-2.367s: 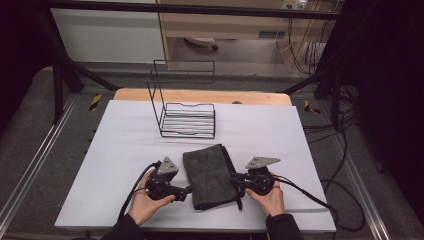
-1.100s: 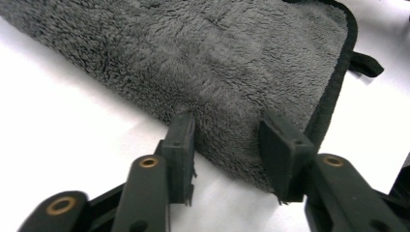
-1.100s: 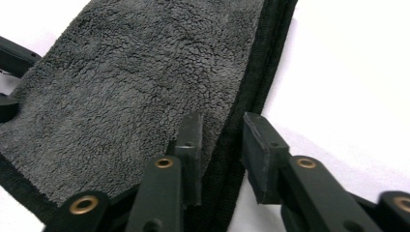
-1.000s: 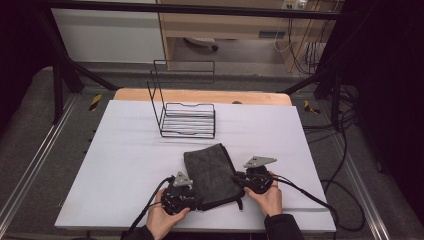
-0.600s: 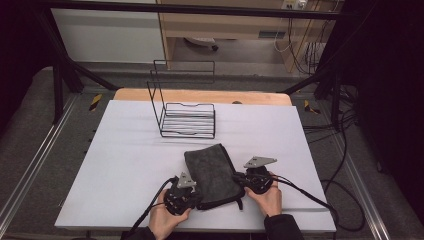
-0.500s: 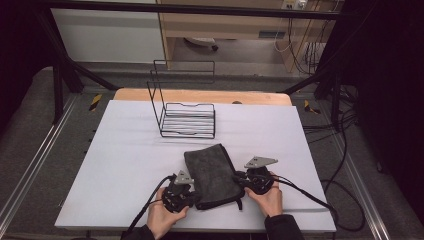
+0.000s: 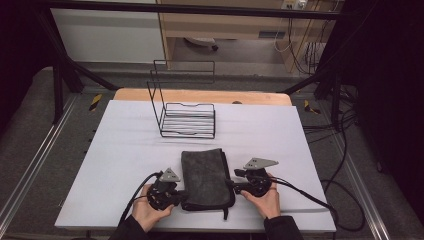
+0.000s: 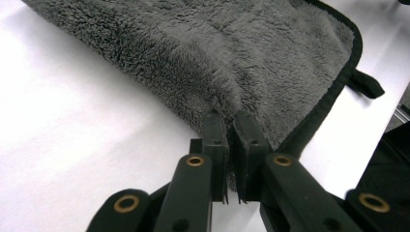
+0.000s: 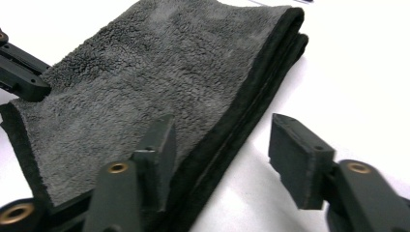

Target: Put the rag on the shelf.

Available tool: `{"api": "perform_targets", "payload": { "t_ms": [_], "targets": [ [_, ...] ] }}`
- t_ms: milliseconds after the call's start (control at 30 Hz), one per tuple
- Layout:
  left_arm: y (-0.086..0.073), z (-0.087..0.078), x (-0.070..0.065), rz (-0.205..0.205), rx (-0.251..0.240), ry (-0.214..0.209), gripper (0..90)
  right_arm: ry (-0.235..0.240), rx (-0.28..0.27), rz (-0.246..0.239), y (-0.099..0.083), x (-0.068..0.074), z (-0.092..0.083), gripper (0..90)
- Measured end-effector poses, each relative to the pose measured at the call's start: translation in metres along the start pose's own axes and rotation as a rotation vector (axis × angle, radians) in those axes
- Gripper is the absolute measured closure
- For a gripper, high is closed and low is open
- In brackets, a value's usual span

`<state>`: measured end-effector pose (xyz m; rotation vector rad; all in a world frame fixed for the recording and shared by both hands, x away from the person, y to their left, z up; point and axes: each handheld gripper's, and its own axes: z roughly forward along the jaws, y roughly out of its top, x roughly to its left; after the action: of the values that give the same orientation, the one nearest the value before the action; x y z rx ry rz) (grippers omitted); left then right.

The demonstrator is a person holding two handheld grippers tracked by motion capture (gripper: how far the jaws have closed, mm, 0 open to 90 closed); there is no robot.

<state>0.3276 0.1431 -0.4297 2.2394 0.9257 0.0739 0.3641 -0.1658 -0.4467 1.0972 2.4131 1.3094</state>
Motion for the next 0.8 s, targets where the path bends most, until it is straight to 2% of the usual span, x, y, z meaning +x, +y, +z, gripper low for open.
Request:
{"api": "perform_targets", "payload": {
  "t_ms": [100,267,367,467,633,800],
  "targets": [
    [-0.001,-0.003,0.003,0.016,0.01,0.011,84.8,-0.008,0.004,0.003,-0.001,0.001,0.001,32.6],
    [-0.01,-0.008,0.007,0.032,0.004,0.011,84.5,-0.01,-0.004,-0.007,-0.002,0.002,0.001,25.9],
    [-0.011,-0.008,0.007,0.047,0.003,0.017,83.2,-0.014,0.007,0.008,-0.002,0.002,0.001,19.1],
    [-0.011,-0.008,0.006,0.062,0.005,0.026,80.6,-0.016,0.009,0.008,-0.002,0.001,0.002,16.4],
    [-0.01,-0.017,0.01,0.067,-0.026,0.042,60.7,-0.025,-0.007,0.004,-0.001,0.001,0.0,10.9],
    [-0.003,-0.026,0.023,0.047,-0.07,0.079,41.4,-0.034,-0.01,0.009,0.002,-0.001,-0.003,5.3]
  ]
}}
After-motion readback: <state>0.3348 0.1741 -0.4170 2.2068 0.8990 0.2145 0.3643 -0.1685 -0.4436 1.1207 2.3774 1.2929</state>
